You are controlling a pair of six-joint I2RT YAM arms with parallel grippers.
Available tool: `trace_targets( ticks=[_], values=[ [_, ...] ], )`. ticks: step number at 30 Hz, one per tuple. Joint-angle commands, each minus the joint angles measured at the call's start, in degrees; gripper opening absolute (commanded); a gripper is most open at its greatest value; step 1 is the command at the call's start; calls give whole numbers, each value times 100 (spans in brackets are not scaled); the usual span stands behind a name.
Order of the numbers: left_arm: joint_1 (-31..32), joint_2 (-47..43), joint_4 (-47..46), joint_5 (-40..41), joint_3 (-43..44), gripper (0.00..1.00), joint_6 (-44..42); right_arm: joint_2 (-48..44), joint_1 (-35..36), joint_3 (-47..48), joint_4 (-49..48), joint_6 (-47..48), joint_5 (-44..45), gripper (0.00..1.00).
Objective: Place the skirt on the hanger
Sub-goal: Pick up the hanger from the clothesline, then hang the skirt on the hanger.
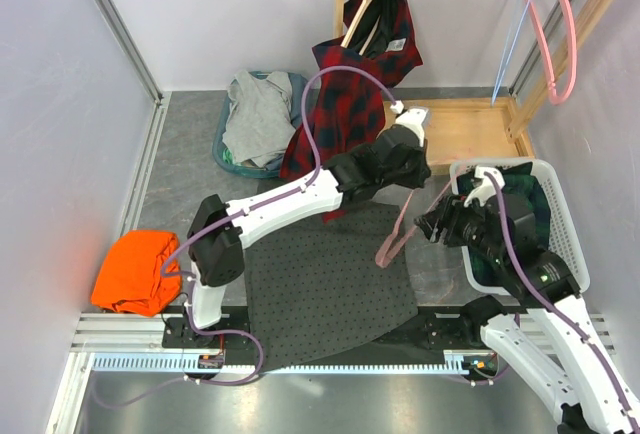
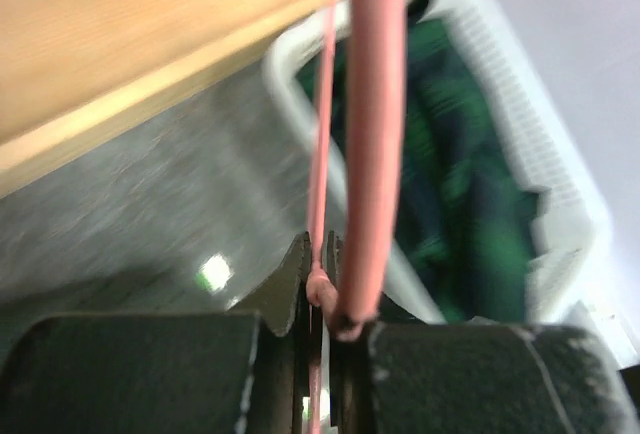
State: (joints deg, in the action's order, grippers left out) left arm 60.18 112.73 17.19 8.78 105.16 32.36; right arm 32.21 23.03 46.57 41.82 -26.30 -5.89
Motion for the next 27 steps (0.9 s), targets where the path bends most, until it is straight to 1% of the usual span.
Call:
trace_targets(
  ticks=[1,2,3,5,6,7,8,9,10,11,13,14,15,16,17,18,19,23,27],
  values=[
    [-86,-663,329,502,-584,2,-344,-92,-44,616,229,38,984,69],
    [-86,-751,329,555,-698,2,-344,-109,-35,660,343,-23,1098,69],
    [-94,-970,329,599,-1004,2,-344,-144,-35,678,388,-41,1203,69],
    [-94,-1243,207,651,-1409,2,-327,-285,-44,670,414,-41,1222,67],
    [-86,-1384,162,678,-1846,2,-309,-311,-44,661,423,-50,1239,66],
    [-94,-1690,84,678,-2068,2,-292,-294,-44,652,441,-59,1274,66],
    [-94,-1858,-74,643,-2296,2,-213,-250,-53,643,467,-111,1283,63],
    [-94,-2016,-171,599,-2751,2,-169,-198,-44,634,476,-164,1292,61],
    [-86,-2366,-285,556,-2965,2,-108,-49,-44,617,476,-217,1266,59],
    [-94,-2517,-443,512,-3167,2,84,39,-35,591,458,-278,1222,54],
    [-86,-2990,-672,406,-3782,2,340,320,-35,477,406,-419,1091,50],
    [-94,-3159,-821,275,-4010,2,654,408,-35,424,310,-445,881,46],
    [-94,-3282,-1249,196,-4482,2,823,514,-44,380,257,-463,775,45],
    [-86,-3388,-1445,125,-4705,2,1155,689,-44,310,230,-489,695,44],
    [-60,-3528,-1681,3,-4907,2,1306,760,-44,283,134,-507,599,43],
    [-42,-3547,-2084,-77,-5214,2,1430,813,-44,265,98,-507,607,43],
    [-7,-3530,-2227,-104,-5312,2,1535,918,-35,239,54,-516,433,43],
    [361,-3179,-2615,-139,-5419,2,1800,1094,-35,169,-112,-516,176,44],
    [477,-2556,-3203,-481,-5585,2,2028,1489,-26,-59,-253,-525,62,44]
  ],
)
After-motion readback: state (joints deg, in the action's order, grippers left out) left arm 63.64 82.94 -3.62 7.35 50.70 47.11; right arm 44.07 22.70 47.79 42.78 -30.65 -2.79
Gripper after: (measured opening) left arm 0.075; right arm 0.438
